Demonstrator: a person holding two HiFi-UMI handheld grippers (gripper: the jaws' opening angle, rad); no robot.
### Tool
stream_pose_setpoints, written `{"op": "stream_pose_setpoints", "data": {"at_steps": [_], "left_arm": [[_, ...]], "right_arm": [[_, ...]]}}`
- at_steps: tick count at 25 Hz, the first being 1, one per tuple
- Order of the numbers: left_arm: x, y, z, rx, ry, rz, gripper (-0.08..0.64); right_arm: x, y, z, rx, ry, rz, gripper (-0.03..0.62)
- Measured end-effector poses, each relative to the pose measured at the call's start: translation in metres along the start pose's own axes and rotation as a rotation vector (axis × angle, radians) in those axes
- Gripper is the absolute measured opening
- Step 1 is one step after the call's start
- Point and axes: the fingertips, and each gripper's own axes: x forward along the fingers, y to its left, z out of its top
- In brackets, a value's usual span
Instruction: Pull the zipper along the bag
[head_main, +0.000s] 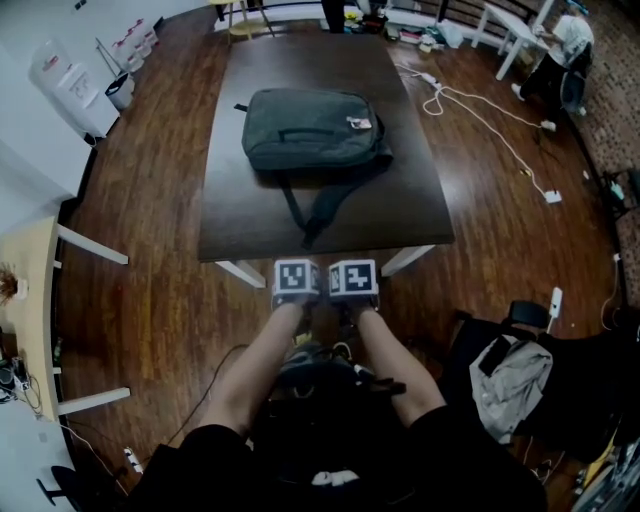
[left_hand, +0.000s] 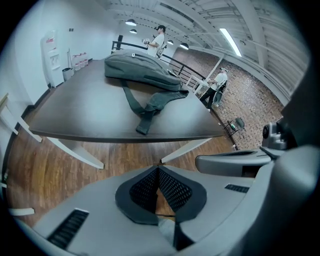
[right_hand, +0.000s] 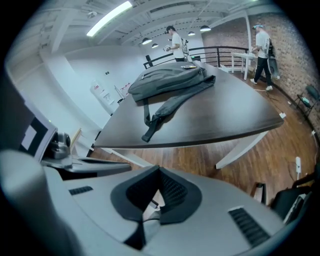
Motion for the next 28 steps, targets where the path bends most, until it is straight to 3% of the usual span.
{"op": "stream_pose_setpoints", "data": {"at_steps": [3, 11, 16, 28], "left_arm": [[-0.002, 0.011, 0.022, 0.015, -0.019, 0.000, -0.002], [-0.016, 0.048, 0.073, 0.047, 0.010, 0.015, -0.002], [-0.019, 0.064, 0.117, 0.072, -0.020, 0.022, -0.002], [-0.011, 0.050, 0.132, 0.096, -0.038, -0.027, -0.002]], "right_arm": [[0.006, 0.007, 0.040, -0.025, -0.103, 0.013, 0.014], [0.013, 0.016, 0.092, -0.008, -0.108, 0.003, 0.014], [0.015, 0.014, 0.126, 0.034, -0.112, -0.023, 0.014], [0.007, 0.017, 0.140, 0.031, -0.131, -0.038, 0.014]]}}
